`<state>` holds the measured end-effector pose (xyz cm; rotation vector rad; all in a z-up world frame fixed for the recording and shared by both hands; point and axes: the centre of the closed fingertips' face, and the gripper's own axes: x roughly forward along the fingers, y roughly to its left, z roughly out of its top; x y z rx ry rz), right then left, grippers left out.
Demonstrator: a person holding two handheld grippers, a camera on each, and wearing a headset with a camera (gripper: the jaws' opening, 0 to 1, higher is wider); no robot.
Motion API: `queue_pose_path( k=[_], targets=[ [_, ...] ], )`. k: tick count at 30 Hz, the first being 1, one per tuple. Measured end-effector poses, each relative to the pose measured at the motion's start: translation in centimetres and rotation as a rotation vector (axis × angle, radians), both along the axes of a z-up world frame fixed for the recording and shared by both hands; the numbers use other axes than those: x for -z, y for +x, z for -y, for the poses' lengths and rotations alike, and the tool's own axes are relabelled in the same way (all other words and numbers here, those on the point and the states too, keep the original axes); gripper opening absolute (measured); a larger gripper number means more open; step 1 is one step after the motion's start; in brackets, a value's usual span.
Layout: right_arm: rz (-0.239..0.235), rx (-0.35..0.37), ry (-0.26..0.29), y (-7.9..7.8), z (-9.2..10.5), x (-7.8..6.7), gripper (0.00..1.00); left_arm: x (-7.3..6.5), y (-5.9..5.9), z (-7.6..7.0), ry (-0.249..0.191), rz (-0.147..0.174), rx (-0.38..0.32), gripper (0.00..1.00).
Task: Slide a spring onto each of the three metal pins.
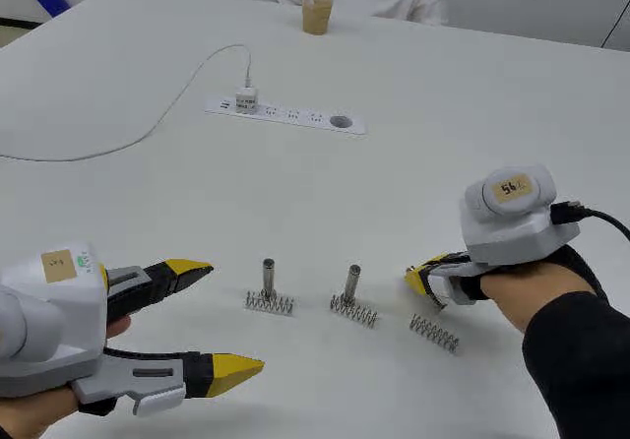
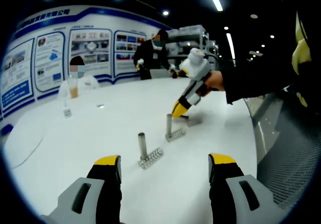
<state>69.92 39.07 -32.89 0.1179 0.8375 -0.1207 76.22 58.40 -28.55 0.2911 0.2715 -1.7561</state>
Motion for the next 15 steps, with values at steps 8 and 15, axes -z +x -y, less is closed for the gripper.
queue_pose_path(
  k=[8, 15],
  targets=[
    [0.041, 0.012, -0.01, -0.6, -0.2, -1.2, 0.09, -0.3, -0.2, 0.1, -0.006, 0.004, 0.005, 0.72],
    [0.06, 0.018, -0.016, -1.0, -0.5, -1.7, 0.09, -0.5, -0.1, 0.1, -0.008, 0.01, 0.006, 0.72]
  ],
)
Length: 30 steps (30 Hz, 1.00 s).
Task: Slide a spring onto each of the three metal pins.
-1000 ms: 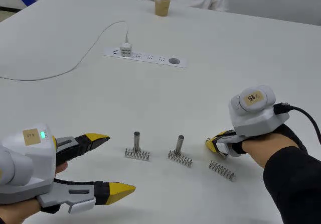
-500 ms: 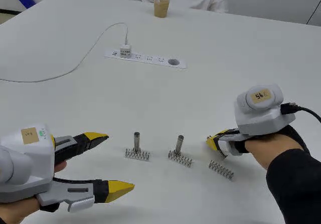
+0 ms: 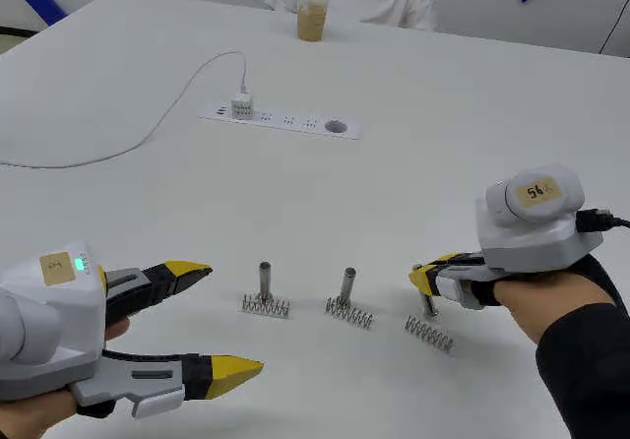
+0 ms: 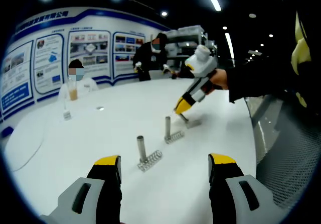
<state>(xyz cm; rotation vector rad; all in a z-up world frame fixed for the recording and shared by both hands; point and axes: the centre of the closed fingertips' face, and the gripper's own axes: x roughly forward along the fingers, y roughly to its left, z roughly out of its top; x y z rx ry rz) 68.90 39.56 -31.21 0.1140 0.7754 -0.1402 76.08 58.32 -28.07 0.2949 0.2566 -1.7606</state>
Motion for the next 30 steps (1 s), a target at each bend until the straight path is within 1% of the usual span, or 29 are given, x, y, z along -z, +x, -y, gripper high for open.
queue_pose_path(
  k=[7, 20, 30],
  targets=[
    [0.008, -0.001, -0.008, -0.4, -0.3, -0.5, 0.09, -0.2, 0.0, 0.0, -0.005, 0.004, 0.002, 0.72],
    [0.013, -0.006, -0.018, -1.4, -0.4, -0.7, 0.09, -0.6, -0.3, -0.1, -0.009, 0.009, 0.004, 0.72],
    [0.011, -0.032, -0.04, -1.9, -0.6, -0.8, 0.09, -0.8, -0.5, -0.2, -0.01, 0.015, 0.007, 0.72]
  ],
)
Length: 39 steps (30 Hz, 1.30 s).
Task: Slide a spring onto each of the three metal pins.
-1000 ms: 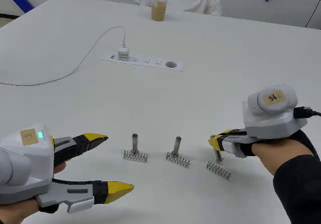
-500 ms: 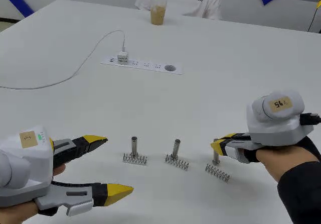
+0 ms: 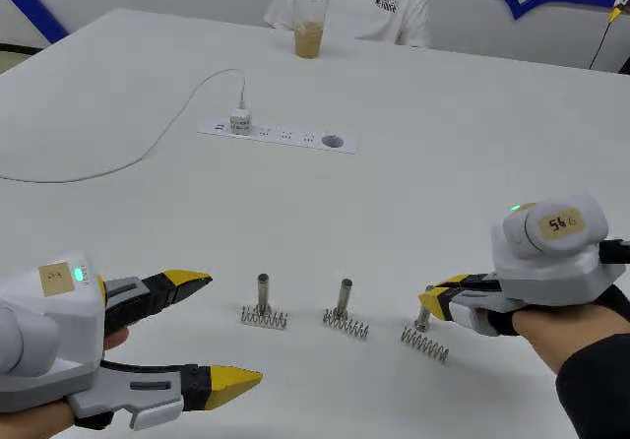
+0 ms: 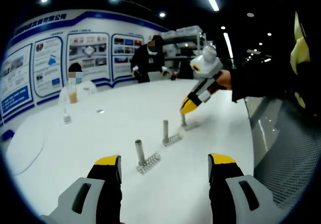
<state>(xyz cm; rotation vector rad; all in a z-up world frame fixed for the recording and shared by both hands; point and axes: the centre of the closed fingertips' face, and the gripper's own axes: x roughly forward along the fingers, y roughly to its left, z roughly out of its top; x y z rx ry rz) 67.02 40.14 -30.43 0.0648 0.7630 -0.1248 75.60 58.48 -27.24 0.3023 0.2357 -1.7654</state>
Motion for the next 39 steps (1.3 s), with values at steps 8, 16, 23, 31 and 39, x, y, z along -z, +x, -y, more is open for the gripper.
queue_pose_path(
  k=[8, 16, 23, 31, 39],
  targets=[
    [0.004, -0.01, -0.016, -0.1, -0.1, -0.1, 0.09, -0.2, -0.1, 0.0, -0.004, 0.003, -0.001, 0.72],
    [0.012, -0.016, -0.02, -0.1, -0.1, -0.4, 0.1, -0.1, -0.1, 0.0, -0.005, 0.003, -0.001, 0.71],
    [0.02, -0.023, -0.028, -0.3, -0.2, -0.8, 0.11, -0.2, -0.2, 0.0, -0.005, 0.004, 0.002, 0.71],
    [0.025, -0.039, -0.038, -1.0, -0.4, -1.2, 0.12, -0.2, -0.5, 0.2, -0.006, 0.004, 0.009, 0.71],
    [0.009, -0.058, -0.025, -2.4, -0.8, -0.3, 0.12, -0.2, -0.4, 0.1, -0.004, 0.006, 0.009, 0.71]
  ],
)
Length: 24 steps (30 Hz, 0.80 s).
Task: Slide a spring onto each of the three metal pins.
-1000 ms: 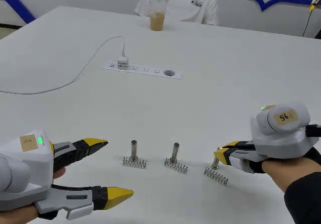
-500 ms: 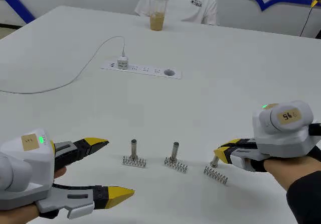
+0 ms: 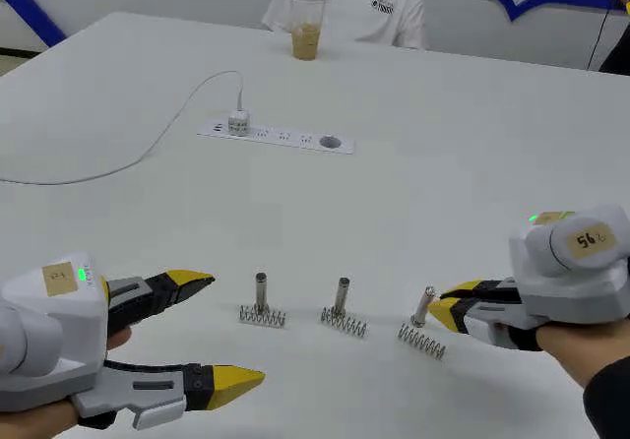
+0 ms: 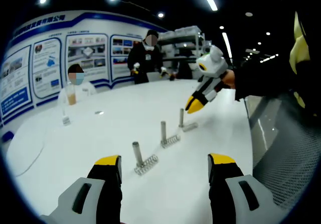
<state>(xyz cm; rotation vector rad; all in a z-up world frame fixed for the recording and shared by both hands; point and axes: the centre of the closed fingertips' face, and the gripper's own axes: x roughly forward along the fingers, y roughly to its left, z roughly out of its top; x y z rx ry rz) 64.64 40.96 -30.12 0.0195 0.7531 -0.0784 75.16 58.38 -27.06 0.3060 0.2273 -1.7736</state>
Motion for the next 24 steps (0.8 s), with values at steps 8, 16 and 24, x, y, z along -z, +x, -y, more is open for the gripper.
queue_pose_path(
  k=[8, 16, 24],
  targets=[
    [-0.04, -0.064, 0.008, -0.7, -0.8, 1.4, 0.16, 0.0, -0.2, 0.1, 0.002, 0.001, 0.008, 0.71],
    [-0.078, -0.125, 0.007, -0.9, -1.8, 2.5, 0.16, 0.1, -0.2, 0.1, 0.006, 0.001, 0.008, 0.71],
    [-0.112, -0.158, 0.001, -1.1, -1.9, 3.3, 0.16, 0.2, -0.3, 0.1, 0.01, 0.0, 0.013, 0.71]
  ],
)
